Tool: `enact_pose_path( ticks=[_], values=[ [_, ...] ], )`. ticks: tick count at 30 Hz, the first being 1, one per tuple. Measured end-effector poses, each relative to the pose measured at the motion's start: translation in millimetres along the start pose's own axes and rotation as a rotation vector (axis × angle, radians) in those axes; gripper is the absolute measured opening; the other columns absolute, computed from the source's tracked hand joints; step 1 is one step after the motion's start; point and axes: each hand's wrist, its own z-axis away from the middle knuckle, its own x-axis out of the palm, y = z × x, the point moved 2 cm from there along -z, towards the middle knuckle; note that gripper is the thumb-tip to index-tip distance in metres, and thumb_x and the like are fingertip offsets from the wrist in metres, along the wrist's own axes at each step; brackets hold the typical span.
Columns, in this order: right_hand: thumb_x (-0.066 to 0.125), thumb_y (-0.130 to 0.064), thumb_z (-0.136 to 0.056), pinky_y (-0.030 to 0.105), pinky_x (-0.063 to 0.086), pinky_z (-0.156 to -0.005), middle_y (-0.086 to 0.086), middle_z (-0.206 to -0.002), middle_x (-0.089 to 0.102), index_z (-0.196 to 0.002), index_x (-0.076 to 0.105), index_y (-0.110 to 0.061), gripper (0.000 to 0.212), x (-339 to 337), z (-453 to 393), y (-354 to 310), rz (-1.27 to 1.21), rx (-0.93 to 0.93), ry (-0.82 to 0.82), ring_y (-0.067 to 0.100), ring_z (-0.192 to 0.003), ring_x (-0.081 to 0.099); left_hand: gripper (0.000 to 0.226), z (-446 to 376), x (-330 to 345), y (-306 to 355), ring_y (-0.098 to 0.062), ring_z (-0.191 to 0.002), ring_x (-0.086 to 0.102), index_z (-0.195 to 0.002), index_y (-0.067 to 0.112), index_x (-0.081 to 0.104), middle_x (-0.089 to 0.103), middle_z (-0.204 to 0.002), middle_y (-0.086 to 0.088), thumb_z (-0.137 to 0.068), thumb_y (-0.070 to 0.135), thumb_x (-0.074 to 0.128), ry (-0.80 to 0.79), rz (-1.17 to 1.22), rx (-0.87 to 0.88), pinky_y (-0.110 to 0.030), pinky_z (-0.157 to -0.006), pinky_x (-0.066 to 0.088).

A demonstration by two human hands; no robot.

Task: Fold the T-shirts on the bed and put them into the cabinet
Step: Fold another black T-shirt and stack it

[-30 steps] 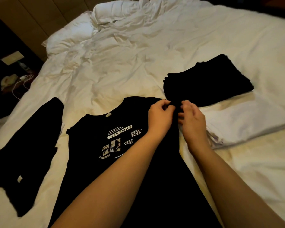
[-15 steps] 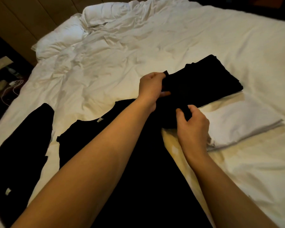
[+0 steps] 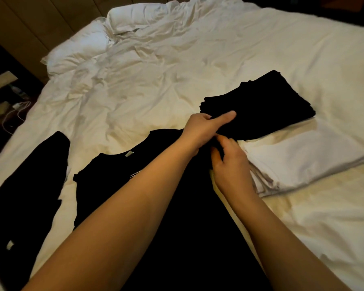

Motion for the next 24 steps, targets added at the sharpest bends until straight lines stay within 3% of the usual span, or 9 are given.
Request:
enact_pose_path(
  ticks=[2, 5, 9, 11, 13, 16, 19, 21, 24],
  values=[
    [0.048, -0.015, -0.101, 0.044, 0.049, -0.089, 0.007, -0.119, 0.059, -0.135, 0.056, -0.016, 0.035, 2.8, 1.0, 2.9, 0.031, 0.007, -0.023, 0.025, -0.109, 0.057, 0.046, -2.8, 2.4, 7.7, -0.013, -0.080, 0.070, -0.094, 0.008, 0.070, 0.073, -0.090, -0.002, -0.075, 0.046, 0.084, 0.027, -0.215, 0.071, -0.030, -0.071, 0.055],
    [0.049, -0.010, -0.099, 0.048, 0.049, -0.084, 0.011, -0.111, 0.059, -0.126, 0.059, -0.008, 0.029, 1.7, 2.9, 7.9, 0.017, 0.031, 0.006, 0.029, -0.103, 0.057, 0.038, -4.6, 10.6, 15.1, -0.005, -0.073, 0.056, -0.087, 0.017, 0.062, 0.062, -0.083, 0.007, -0.070, 0.040, 0.087, 0.011, -0.563, 0.183, -0.023, -0.057, 0.042],
    [0.046, -0.014, -0.102, 0.040, 0.048, -0.083, 0.007, -0.110, 0.057, -0.136, 0.053, -0.015, 0.035, 2.0, 5.4, 9.6, 0.001, 0.037, -0.027, 0.022, -0.101, 0.057, 0.018, -9.7, 11.6, 15.1, -0.013, -0.069, 0.056, -0.089, 0.007, 0.069, 0.067, -0.084, -0.004, -0.077, 0.018, 0.077, 0.096, -0.655, 0.297, -0.021, -0.051, 0.040],
    [0.047, -0.016, -0.102, 0.029, 0.046, -0.086, 0.001, -0.116, 0.056, -0.143, 0.048, -0.019, 0.041, 1.5, 7.5, 6.6, -0.012, 0.044, -0.019, 0.013, -0.104, 0.054, 0.009, -10.0, 2.3, 16.9, -0.011, -0.066, 0.058, -0.081, 0.010, 0.069, 0.065, -0.074, 0.001, -0.083, 0.018, 0.071, 0.159, -0.499, 0.306, -0.020, -0.051, 0.040],
    [0.052, -0.018, -0.100, 0.021, 0.042, -0.087, -0.004, -0.117, 0.058, -0.137, 0.054, -0.019, 0.037, -0.5, 9.7, 2.1, -0.034, 0.039, 0.040, 0.007, -0.104, 0.053, 0.017, -11.0, -8.7, 16.5, -0.013, -0.059, 0.056, -0.073, 0.011, 0.064, 0.061, -0.066, 0.001, -0.087, 0.019, 0.067, 0.148, -0.210, 0.211, -0.022, -0.052, 0.041],
    [0.059, -0.024, -0.098, 0.020, 0.041, -0.076, -0.004, -0.103, 0.064, -0.113, 0.066, -0.016, 0.018, -1.4, 12.8, -4.1, -0.016, 0.014, 0.135, 0.007, -0.092, 0.057, 0.010, -8.3, -28.5, 10.0, -0.017, -0.056, 0.055, -0.085, 0.009, 0.062, 0.057, -0.071, -0.006, -0.093, 0.014, 0.059, 0.077, 0.227, 0.018, -0.022, -0.047, 0.045],
    [0.064, -0.025, -0.096, 0.021, 0.039, -0.072, -0.003, -0.096, 0.063, -0.105, 0.067, -0.013, 0.016, 7.5, 15.3, -10.4, -0.028, -0.036, 0.125, 0.011, -0.088, 0.057, 0.015, -4.7, -52.1, -7.1, -0.012, -0.054, 0.058, -0.088, 0.014, 0.062, 0.060, -0.068, 0.001, -0.096, 0.015, 0.050, -0.022, 0.465, -0.089, -0.021, -0.049, 0.049],
    [0.066, -0.023, -0.094, 0.019, 0.039, -0.075, -0.003, -0.098, 0.061, -0.107, 0.067, -0.012, 0.017, 16.2, 16.6, -16.8, -0.021, -0.118, 0.058, 0.011, -0.091, 0.057, 0.021, -3.3, -69.3, -27.0, -0.010, -0.050, 0.055, -0.081, 0.016, 0.057, 0.057, -0.060, 0.004, -0.098, 0.016, 0.044, -0.042, 0.626, -0.156, -0.020, -0.049, 0.047],
    [0.066, -0.032, -0.094, 0.020, 0.042, -0.091, -0.004, -0.109, 0.061, -0.122, 0.065, -0.019, 0.031, 34.9, 23.4, -22.1, 0.018, -0.208, -0.286, 0.009, -0.105, 0.054, 0.024, -4.1, -97.4, -73.1, -0.009, -0.057, 0.041, -0.074, 0.018, 0.049, 0.041, -0.067, 0.005, -0.096, 0.017, 0.041, 0.051, 0.887, -0.246, -0.020, -0.060, 0.037]
  ],
)
